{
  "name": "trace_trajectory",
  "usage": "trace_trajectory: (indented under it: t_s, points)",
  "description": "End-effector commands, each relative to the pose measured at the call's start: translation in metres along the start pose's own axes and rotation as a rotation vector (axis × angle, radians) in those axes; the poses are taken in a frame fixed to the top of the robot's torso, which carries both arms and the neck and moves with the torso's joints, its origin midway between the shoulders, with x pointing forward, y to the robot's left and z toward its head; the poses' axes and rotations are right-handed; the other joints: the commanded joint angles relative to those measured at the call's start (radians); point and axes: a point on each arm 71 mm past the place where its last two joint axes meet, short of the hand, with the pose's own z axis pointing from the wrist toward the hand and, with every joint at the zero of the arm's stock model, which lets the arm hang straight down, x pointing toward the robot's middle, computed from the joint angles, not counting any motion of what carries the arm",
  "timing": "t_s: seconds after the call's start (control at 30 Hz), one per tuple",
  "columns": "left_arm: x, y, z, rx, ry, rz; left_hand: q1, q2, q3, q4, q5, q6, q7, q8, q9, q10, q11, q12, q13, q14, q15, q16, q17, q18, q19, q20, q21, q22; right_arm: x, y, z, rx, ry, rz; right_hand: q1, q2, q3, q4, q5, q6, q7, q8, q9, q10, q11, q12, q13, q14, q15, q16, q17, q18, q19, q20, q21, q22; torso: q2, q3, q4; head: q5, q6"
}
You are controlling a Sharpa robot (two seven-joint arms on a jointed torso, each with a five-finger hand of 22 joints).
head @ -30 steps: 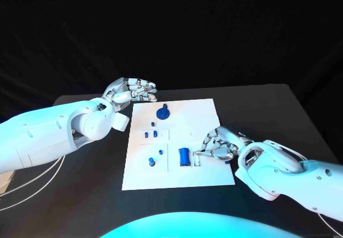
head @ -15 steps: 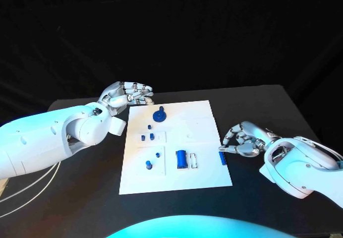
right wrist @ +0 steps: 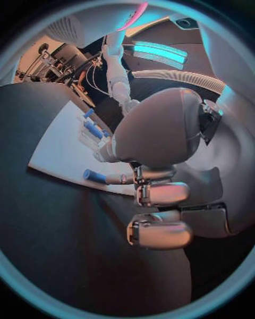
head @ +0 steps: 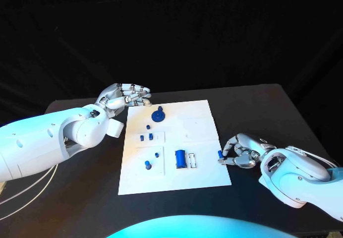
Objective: Assemble the parts on the task board
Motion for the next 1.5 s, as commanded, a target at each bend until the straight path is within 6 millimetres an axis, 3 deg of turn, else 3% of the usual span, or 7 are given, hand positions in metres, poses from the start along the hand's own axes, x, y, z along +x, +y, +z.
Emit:
trace_trajectory:
  t_s: [0.03, 0.77, 1.27, 1.5]
  points:
    - [0.002, -0.001, 0.0, 0.014, 0.01, -0.004, 0.004, 0.0, -0.005, 0.002, -0.003, -0.005, 0.002, -0.006, 0.001, -0.008, -0.002, 0.004, 0.001, -0.004, -0.001, -0.006, 0.001, 0.013, 0.008, -0.003, -0.006, -0.001, 0.001, 0.0, 0.001, 0.014, -0.014, -0.049, -0.012, 0.001, 0.003, 0.003, -0.003, 0.008, -0.001, -0.004, 0.0, 0.06, 0.004, -0.003, 0.209, 0.108, 0.006, 0.003, 0.263, -0.007, 0.058, 0.007, 0.003, 0.222, 0.0, -0.0013, -0.0003, -0.002, 0.0]
    - [-0.001, 0.0, -0.001, 0.003, 0.014, -0.006, 0.003, 0.001, -0.007, 0.004, -0.003, -0.004, 0.002, -0.005, 0.001, -0.007, -0.002, 0.006, 0.001, -0.004, -0.001, -0.006, 0.003, 0.013, 0.01, -0.003, -0.01, -0.003, 0.016, 0.002, 0.012, 0.066, 0.026, -0.115, -0.027, 0.007, 0.016, 0.0, -0.002, 0.031, -0.009, 0.0, 0.005, 0.059, -0.003, -0.006, 0.208, 0.108, 0.001, 0.003, 0.263, -0.007, 0.058, 0.004, 0.005, 0.222, 0.0, -0.0007, 0.0007, 0.003, -0.002]
    - [-0.001, 0.001, -0.001, 0.0, 0.017, -0.008, 0.003, 0.0, -0.008, 0.004, -0.003, -0.004, 0.002, -0.005, 0.001, -0.008, -0.002, 0.006, 0.001, -0.004, -0.001, -0.007, 0.003, 0.013, 0.01, -0.003, -0.01, -0.004, 0.024, 0.011, 0.015, 0.047, 0.045, -0.191, 0.106, -0.012, 0.11, -0.02, -0.002, 0.043, -0.018, -0.011, 0.008, 0.059, -0.012, -0.008, 0.208, 0.108, -0.008, 0.003, 0.263, -0.008, 0.059, -0.005, 0.008, 0.223, -0.001, -0.0022, -0.0006, 0.004, -0.003]
    - [-0.001, 0.001, -0.001, -0.002, 0.016, -0.007, 0.002, 0.001, -0.008, 0.005, -0.003, -0.005, 0.002, -0.005, 0.001, -0.009, -0.002, 0.006, 0.001, -0.005, -0.001, -0.007, 0.004, 0.012, 0.011, -0.002, -0.012, -0.005, 0.027, 0.016, 0.015, 0.024, 0.06, -0.309, 0.164, -0.046, 0.157, -0.042, -0.002, 0.036, -0.009, -0.034, -0.001, 0.051, -0.005, -0.023, 0.201, 0.108, -0.002, 0.003, 0.263, -0.006, 0.056, -0.002, -0.003, 0.221, -0.001, -0.0018, 0.0002, 0.002, -0.006]
